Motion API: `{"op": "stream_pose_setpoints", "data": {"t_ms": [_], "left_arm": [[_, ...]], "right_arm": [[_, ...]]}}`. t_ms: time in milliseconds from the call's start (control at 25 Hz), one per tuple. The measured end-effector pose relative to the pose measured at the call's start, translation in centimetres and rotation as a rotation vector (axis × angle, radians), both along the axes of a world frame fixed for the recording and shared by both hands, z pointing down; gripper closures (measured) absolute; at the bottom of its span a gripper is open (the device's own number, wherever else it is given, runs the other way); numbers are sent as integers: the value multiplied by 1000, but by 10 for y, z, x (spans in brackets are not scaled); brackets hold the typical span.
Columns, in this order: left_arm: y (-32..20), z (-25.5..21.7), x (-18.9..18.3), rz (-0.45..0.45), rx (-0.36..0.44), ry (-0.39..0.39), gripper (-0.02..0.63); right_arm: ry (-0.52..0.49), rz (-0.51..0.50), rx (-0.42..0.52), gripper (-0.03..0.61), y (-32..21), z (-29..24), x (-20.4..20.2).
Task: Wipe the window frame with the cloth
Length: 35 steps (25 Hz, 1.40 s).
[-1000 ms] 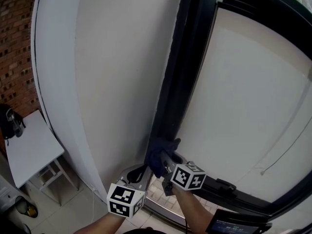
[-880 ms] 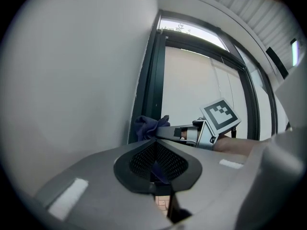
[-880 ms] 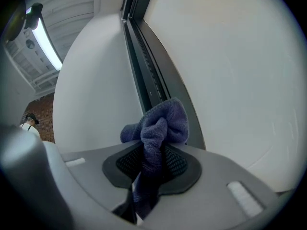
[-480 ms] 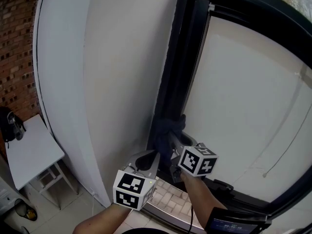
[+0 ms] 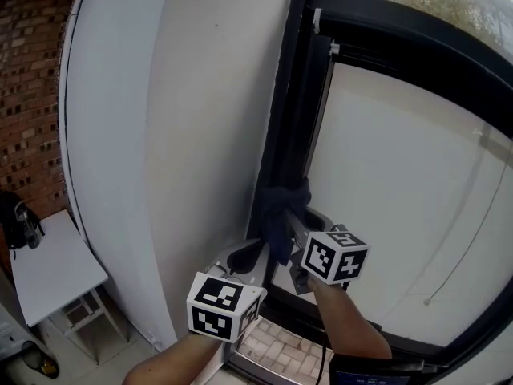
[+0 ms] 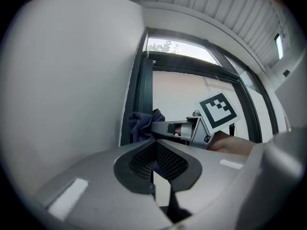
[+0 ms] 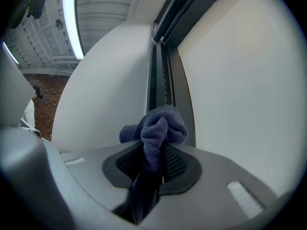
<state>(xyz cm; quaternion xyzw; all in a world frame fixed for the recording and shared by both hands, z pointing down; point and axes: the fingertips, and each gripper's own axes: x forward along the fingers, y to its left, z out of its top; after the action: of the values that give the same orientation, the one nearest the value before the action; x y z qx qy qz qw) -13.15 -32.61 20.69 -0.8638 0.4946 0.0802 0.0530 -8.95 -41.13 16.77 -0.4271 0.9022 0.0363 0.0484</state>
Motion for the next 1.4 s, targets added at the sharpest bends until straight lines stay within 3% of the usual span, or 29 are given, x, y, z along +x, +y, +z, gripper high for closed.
{"op": "stream_pose_setpoints", "data": {"t_ms": [760,1160,1400], "left_arm": [[-16,-94,1,-6,182,47,620],[-34,-127,6,17,231,47,620],[-40,-138,-1,23,217,69,620]], "right_arm": [[49,37,286,491,8,-156,-2],[57,76,392,491,13,-244,-2],[36,143,458,491,14,-281,-5]]}}
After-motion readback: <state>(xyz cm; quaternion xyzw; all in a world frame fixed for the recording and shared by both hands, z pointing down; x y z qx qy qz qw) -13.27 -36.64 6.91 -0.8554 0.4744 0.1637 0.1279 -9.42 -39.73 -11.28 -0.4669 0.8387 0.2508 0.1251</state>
